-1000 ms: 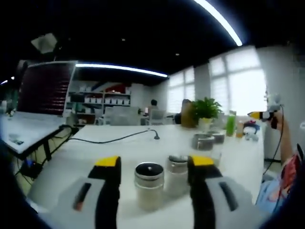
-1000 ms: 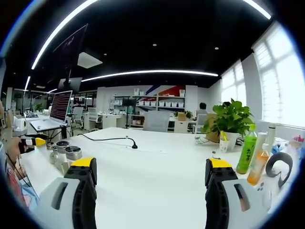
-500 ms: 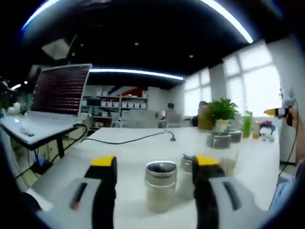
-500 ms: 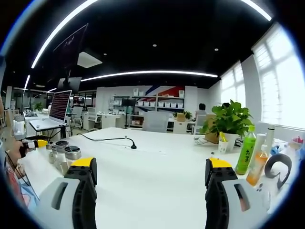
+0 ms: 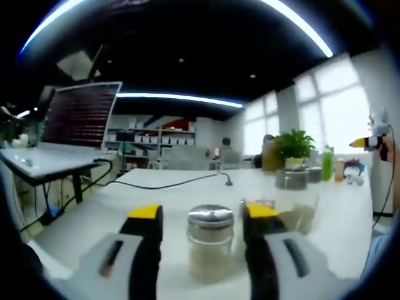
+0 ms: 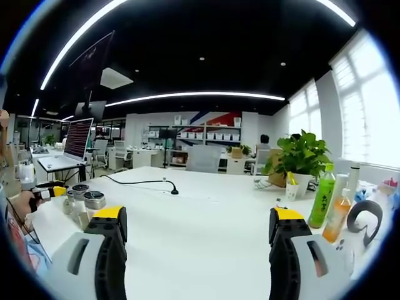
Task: Rotate the seasoning bottle until the label or dispensing opening points toward the visible target arrow and the bottle remains upright within the marked orientation range
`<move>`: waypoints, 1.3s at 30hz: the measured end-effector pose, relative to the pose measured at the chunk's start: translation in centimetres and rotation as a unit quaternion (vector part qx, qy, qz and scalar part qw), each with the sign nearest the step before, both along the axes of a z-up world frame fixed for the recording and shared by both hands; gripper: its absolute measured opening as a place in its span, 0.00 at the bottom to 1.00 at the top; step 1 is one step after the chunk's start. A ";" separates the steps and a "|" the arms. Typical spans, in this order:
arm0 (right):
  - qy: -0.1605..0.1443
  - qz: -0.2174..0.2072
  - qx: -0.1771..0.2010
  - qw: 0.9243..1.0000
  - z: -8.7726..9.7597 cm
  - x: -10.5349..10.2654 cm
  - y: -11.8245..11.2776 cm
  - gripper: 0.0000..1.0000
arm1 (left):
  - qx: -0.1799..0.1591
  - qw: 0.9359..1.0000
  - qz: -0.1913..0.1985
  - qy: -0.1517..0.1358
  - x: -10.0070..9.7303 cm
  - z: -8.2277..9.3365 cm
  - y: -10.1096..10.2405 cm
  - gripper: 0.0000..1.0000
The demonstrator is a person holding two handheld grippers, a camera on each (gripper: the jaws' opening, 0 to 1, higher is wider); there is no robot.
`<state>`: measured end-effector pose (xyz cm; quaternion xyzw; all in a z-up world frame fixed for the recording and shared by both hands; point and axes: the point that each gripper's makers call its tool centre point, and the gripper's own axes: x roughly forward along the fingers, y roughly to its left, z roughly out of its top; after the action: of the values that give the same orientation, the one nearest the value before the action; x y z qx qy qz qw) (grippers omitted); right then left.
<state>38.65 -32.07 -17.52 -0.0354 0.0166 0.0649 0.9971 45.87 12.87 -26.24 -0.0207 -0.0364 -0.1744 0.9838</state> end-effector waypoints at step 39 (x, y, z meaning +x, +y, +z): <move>0.001 0.000 -0.001 1.000 -0.1 0.0 0.2 0.98 | 0.008 0.999 -0.038 0.010 0.7 -1.0 -1.1 0.35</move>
<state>38.61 -31.89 -17.58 -0.0362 0.0176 0.0648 0.9971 46.59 11.76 -27.29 -0.0154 -0.0247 -0.2122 0.9768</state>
